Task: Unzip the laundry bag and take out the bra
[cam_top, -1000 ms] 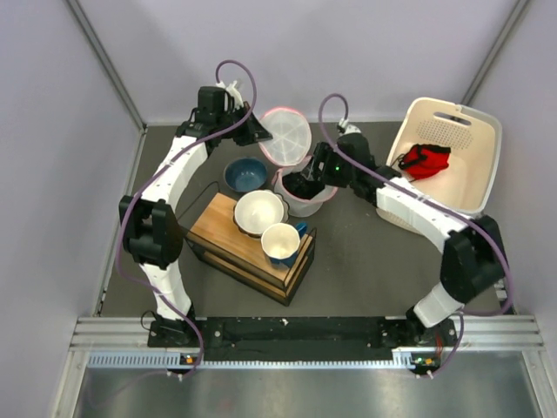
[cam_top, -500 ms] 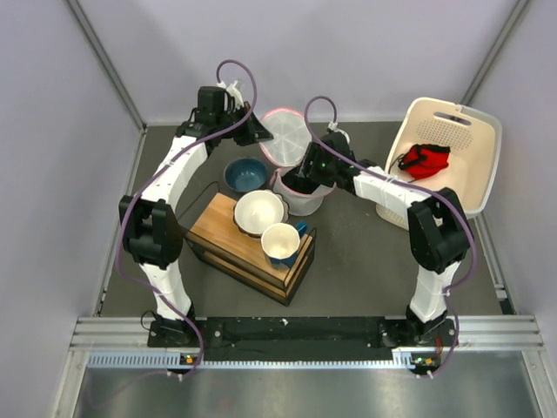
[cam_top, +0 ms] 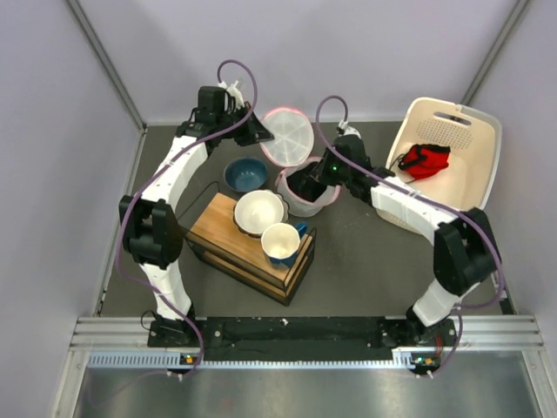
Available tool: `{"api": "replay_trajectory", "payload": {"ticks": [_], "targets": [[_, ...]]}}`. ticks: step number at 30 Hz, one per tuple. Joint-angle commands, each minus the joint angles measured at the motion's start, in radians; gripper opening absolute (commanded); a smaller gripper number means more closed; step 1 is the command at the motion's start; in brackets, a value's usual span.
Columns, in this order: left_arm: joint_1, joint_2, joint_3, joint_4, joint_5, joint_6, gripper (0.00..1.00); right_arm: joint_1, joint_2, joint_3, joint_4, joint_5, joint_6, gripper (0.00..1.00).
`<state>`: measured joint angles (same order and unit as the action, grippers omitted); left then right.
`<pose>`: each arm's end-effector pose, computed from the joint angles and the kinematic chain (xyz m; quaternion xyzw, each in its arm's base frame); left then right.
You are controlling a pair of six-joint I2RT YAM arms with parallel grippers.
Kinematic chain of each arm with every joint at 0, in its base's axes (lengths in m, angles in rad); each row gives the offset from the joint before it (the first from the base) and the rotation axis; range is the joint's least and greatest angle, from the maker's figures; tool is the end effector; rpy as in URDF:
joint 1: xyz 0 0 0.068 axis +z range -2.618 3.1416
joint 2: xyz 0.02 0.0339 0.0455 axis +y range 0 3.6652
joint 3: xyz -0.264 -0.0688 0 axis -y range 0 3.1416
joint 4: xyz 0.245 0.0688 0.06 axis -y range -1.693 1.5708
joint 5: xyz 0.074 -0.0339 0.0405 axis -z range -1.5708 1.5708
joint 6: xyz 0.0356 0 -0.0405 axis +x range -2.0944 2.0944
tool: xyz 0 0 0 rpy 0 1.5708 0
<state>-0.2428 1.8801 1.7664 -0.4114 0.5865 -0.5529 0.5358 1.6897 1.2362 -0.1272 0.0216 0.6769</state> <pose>0.4226 -0.1250 0.3448 0.0145 0.8418 -0.4161 0.3437 0.3353 0.1982 0.2621 0.0671 0.8773 0.2629 0.3958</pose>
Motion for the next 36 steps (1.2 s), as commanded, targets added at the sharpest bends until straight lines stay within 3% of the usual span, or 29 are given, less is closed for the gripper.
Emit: {"api": "replay_trajectory", "payload": {"ticks": [1,9,18,29,36], "targets": [[0.0,-0.044,0.002,0.042,0.019,-0.007,0.0,0.003,-0.194,-0.021,0.069,-0.011,-0.053,0.0],[0.0,-0.052,-0.028,0.057,0.019,-0.027,0.0,0.006,-0.354,-0.049,0.081,-0.049,-0.036,0.0],[-0.001,-0.056,-0.03,0.06,0.026,-0.033,0.0,0.006,-0.371,-0.061,0.081,-0.084,-0.02,0.0],[-0.001,-0.062,-0.036,0.062,0.042,-0.033,0.0,-0.011,-0.375,0.139,0.018,-0.034,-0.125,0.0],[-0.001,-0.075,-0.051,0.059,0.047,-0.016,0.0,-0.141,-0.383,0.207,-0.003,-0.028,-0.132,0.0]]}}
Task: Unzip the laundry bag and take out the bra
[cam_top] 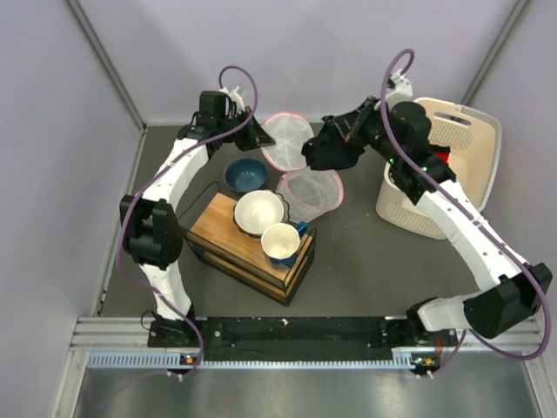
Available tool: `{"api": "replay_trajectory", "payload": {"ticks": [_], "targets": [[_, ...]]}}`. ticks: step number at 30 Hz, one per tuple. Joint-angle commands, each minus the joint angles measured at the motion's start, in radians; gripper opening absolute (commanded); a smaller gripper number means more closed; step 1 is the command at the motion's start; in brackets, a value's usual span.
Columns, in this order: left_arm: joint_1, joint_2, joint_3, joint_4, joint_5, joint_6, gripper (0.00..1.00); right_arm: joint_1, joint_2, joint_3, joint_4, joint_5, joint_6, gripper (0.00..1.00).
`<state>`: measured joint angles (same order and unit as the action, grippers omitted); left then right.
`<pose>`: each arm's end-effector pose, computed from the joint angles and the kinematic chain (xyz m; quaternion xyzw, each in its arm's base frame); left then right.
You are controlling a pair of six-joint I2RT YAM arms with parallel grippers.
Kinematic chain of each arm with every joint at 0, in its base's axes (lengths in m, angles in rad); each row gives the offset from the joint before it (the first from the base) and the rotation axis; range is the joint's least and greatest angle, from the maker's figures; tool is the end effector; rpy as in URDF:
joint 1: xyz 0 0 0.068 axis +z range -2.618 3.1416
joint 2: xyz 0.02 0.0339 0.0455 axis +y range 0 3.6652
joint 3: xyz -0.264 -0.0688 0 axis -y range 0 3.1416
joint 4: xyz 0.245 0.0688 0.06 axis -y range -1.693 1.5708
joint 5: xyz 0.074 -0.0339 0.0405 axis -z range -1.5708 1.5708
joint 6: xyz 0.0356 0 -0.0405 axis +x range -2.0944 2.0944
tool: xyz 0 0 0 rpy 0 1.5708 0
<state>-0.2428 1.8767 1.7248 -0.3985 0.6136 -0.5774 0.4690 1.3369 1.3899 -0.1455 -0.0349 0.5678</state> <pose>0.4208 -0.1254 0.3336 0.0069 0.8448 -0.4273 0.3219 0.2754 0.1410 0.4331 0.0247 0.7386 0.3449 0.5787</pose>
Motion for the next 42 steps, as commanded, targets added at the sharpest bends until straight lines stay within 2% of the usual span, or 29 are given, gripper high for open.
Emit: {"api": "replay_trajectory", "payload": {"ticks": [1,12,19,25,26,28,29,30,32,39,42], "targets": [[-0.001,-0.073,-0.01,0.047,0.018,0.01,0.0,-0.093,-0.034,0.055,0.014,0.032,-0.023,0.0],[0.0,-0.074,-0.005,0.044,0.029,0.017,0.0,-0.447,-0.111,-0.018,0.014,0.026,0.032,0.0],[0.0,-0.076,-0.001,0.038,0.029,0.021,0.0,-0.582,-0.107,-0.063,0.014,0.053,0.038,0.0],[0.0,-0.077,0.001,0.033,0.031,0.025,0.0,-0.65,-0.068,-0.127,0.012,0.092,0.049,0.0],[0.0,-0.079,0.001,0.03,0.029,0.025,0.0,-0.662,-0.058,-0.126,0.003,0.096,0.05,0.11],[0.0,-0.077,0.002,0.03,0.034,0.025,0.0,-0.667,-0.025,-0.105,-0.037,0.095,0.047,0.4],[0.0,-0.076,0.004,0.029,0.032,0.024,0.0,-0.665,-0.018,-0.097,-0.048,0.089,0.043,0.66],[0.0,-0.076,0.005,0.029,0.034,0.022,0.0,-0.665,-0.015,-0.092,-0.051,0.081,0.044,0.73],[0.0,-0.074,0.004,0.029,0.035,0.021,0.0,-0.665,-0.019,-0.091,-0.051,0.06,0.046,0.78],[0.0,-0.071,0.007,0.029,0.034,0.019,0.0,-0.658,-0.073,-0.074,-0.066,0.006,0.015,0.8],[0.0,-0.07,0.013,0.03,0.032,0.021,0.0,-0.606,-0.096,-0.057,-0.092,0.003,-0.026,0.8]]}}
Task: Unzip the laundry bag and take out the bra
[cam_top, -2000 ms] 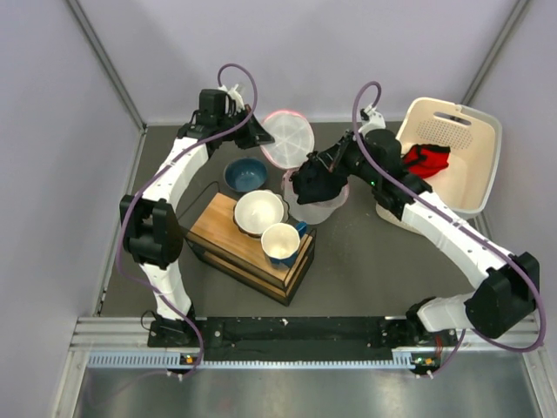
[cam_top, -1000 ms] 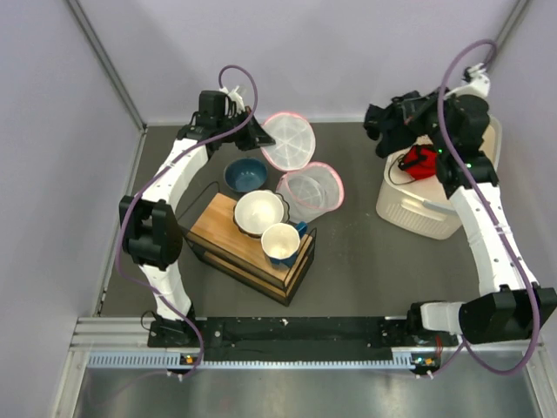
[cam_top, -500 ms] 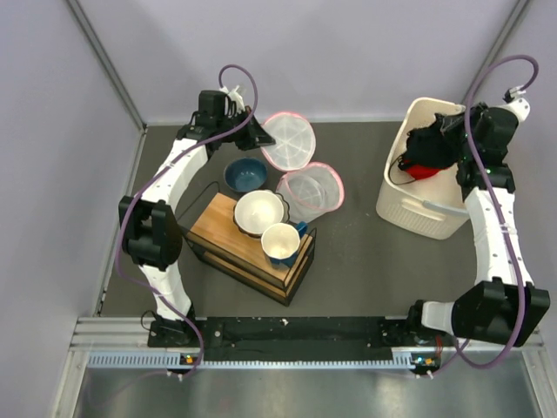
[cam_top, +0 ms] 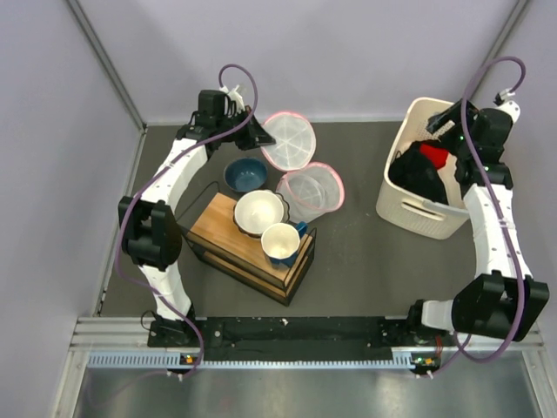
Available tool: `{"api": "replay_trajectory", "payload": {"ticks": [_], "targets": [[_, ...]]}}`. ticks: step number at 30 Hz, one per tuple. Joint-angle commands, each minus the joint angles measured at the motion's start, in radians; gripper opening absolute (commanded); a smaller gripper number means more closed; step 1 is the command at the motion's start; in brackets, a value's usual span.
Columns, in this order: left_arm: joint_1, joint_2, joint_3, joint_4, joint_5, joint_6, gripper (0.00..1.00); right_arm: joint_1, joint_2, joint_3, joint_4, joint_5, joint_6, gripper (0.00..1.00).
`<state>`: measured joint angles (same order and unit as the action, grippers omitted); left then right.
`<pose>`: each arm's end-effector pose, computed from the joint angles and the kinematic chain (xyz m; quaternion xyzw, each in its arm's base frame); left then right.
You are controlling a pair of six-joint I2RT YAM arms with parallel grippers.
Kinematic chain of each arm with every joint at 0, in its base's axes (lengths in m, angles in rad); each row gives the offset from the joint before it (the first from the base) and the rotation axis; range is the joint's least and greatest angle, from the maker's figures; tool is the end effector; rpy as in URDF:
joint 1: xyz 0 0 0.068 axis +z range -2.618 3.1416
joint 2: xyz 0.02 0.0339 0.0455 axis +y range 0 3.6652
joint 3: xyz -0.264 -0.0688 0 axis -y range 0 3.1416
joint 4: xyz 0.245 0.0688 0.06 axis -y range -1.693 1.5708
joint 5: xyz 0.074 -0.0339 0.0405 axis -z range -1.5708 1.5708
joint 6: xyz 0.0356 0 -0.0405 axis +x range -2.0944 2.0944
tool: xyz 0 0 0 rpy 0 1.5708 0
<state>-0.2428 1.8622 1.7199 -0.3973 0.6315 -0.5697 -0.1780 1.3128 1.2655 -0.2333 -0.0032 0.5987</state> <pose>0.4172 -0.1250 0.3382 0.0165 0.8409 -0.4334 0.3238 0.3007 -0.0540 0.3868 0.3017 0.7399 0.1268 0.5878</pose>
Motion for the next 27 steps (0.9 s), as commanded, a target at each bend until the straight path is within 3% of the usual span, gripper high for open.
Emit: {"api": "replay_trajectory", "payload": {"ticks": [1,11,12,15,16,17,19,27], "targets": [[0.0,-0.057,0.018,0.029,0.011,0.016,0.0,0.079,-0.076,0.075,-0.009,-0.027,-0.068,0.8],[0.04,-0.026,0.084,-0.006,-0.007,0.053,0.0,0.383,-0.055,0.101,-0.092,0.023,-0.181,0.87],[0.04,-0.014,0.102,-0.047,0.003,0.062,0.04,0.408,-0.05,0.1,-0.101,0.026,-0.186,0.89],[0.04,0.015,0.164,-0.13,-0.03,0.083,0.57,0.416,-0.038,0.08,-0.11,0.017,-0.183,0.9],[0.042,0.015,0.171,-0.138,-0.041,0.086,0.8,0.416,-0.037,0.072,-0.112,0.016,-0.181,0.91],[0.042,0.006,0.173,-0.143,-0.055,0.091,0.86,0.416,-0.038,0.069,-0.118,0.014,-0.183,0.91],[0.043,-0.012,0.175,-0.149,-0.094,0.103,0.9,0.416,-0.043,0.064,-0.124,0.016,-0.185,0.92],[0.048,-0.15,0.199,-0.17,-0.193,0.152,0.91,0.416,-0.052,0.063,-0.155,0.022,-0.201,0.93]]}}
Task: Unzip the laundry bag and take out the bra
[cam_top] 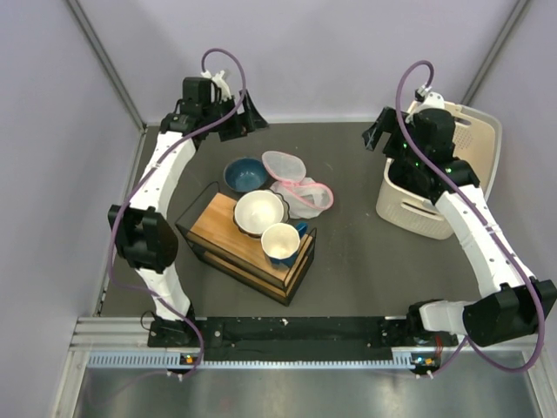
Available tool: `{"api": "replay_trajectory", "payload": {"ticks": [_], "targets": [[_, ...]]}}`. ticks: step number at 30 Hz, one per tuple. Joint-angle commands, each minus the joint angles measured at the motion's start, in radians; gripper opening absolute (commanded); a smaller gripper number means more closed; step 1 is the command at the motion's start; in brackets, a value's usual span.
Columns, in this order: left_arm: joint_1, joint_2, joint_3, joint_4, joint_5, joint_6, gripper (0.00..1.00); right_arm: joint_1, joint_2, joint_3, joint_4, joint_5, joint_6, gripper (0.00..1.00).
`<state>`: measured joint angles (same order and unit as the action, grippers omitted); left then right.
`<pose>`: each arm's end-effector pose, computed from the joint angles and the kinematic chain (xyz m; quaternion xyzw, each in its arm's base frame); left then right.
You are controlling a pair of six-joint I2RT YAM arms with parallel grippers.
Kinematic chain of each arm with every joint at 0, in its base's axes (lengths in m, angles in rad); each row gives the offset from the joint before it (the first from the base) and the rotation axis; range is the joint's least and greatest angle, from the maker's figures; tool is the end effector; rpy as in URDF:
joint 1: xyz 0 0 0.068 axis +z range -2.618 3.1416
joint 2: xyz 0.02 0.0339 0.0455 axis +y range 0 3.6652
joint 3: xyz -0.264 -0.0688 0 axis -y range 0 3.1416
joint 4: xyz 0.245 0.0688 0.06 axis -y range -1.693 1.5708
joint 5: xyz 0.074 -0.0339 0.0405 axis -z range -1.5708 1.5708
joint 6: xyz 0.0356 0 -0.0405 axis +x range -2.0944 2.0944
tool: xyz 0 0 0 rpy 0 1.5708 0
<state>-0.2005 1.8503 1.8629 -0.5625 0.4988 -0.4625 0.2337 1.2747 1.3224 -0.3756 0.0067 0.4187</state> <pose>0.4149 -0.1017 0.3753 0.0091 0.8540 -0.3577 0.3776 0.2808 0.0666 0.4023 0.0770 0.8094 0.1840 0.5524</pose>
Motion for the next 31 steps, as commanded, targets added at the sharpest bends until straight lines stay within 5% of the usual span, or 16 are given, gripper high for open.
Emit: {"api": "replay_trajectory", "payload": {"ticks": [1,6,18,31], "targets": [[0.004,-0.151,0.052,-0.007,-0.063,0.054,0.91,0.004,-0.014,0.008,-0.017,0.012,-0.02,0.93],[0.004,-0.261,-0.027,-0.002,-0.078,0.074,0.91,0.006,-0.011,0.014,-0.057,0.048,-0.021,0.99],[0.006,-0.632,-0.595,0.194,-0.151,0.14,0.91,0.006,-0.029,0.003,-0.126,0.085,-0.057,0.99],[0.006,-0.708,-0.669,0.205,-0.177,0.154,0.91,0.006,-0.035,-0.012,-0.131,0.104,-0.054,0.99]]}}
